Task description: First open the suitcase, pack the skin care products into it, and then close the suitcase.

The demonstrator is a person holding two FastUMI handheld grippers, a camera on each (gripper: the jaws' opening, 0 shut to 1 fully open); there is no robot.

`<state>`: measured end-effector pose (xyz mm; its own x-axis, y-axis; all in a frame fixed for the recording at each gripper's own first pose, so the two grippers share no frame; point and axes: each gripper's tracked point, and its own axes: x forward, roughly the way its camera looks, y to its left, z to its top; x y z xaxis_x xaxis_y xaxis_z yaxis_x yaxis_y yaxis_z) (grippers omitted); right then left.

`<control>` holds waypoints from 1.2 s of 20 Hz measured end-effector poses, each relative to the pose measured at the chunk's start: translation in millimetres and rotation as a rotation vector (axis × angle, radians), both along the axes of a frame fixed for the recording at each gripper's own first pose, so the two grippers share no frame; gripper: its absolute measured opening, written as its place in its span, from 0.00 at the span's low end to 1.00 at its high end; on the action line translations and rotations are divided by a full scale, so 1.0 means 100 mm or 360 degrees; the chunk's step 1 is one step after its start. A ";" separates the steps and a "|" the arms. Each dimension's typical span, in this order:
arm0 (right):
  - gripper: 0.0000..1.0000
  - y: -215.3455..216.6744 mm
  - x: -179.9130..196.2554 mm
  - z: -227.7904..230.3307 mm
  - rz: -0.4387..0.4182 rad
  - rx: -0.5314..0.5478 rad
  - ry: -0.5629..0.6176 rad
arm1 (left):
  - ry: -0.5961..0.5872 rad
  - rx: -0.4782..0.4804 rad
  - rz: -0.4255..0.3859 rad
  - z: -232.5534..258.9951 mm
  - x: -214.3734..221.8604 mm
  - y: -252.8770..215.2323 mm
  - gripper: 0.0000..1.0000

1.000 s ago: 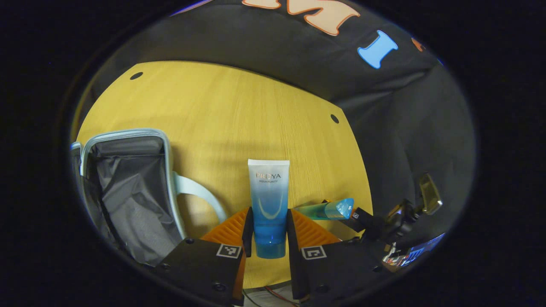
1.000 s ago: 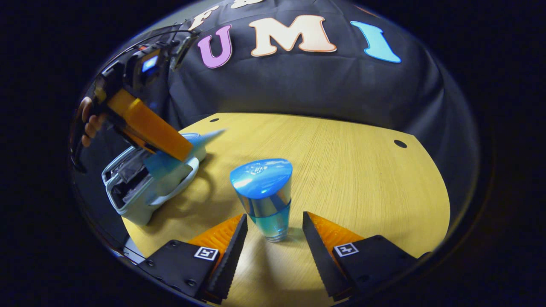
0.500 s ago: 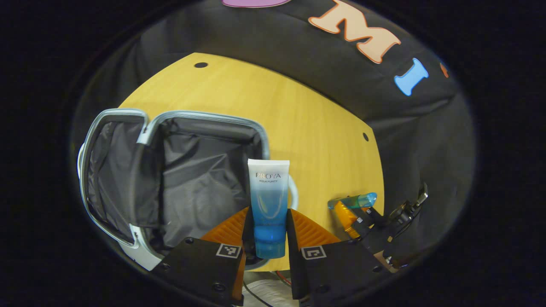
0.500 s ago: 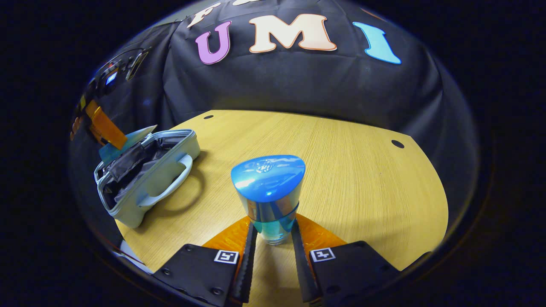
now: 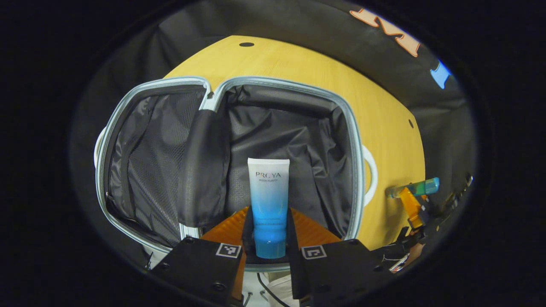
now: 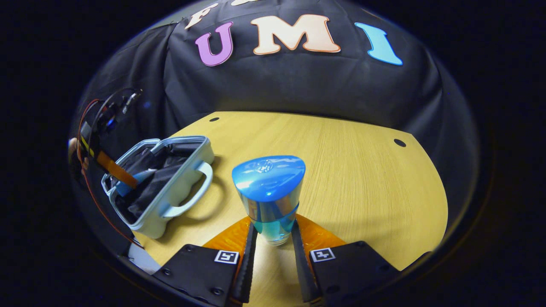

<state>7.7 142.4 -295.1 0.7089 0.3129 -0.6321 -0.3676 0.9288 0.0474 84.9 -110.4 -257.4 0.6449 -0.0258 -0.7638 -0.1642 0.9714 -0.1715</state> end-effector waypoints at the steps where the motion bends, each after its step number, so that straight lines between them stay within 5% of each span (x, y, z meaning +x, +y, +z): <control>1: 0.46 0.08 -0.03 0.06 0.0010 0.0010 -0.0003 | 0.0025 0.0004 -0.0003 -0.05 0.00 0.04 0.39; 3: 0.43 0.26 -0.11 0.19 0.0049 0.0021 0.0003 | 0.0019 0.0029 -0.0014 -0.03 0.00 0.10 0.43; 7: 0.46 0.86 -0.29 0.48 0.0175 0.0138 0.0050 | -0.0036 0.0083 0.0005 0.11 -0.05 0.27 0.74; 16: 0.46 2.23 -0.76 0.48 0.0531 0.0269 0.0304 | -0.0281 0.0073 0.0060 0.67 -0.54 0.83 0.76; 24: 0.43 2.54 -1.02 -0.10 0.0677 0.0010 0.0602 | -0.0331 0.0138 0.0325 0.85 -1.01 1.78 0.76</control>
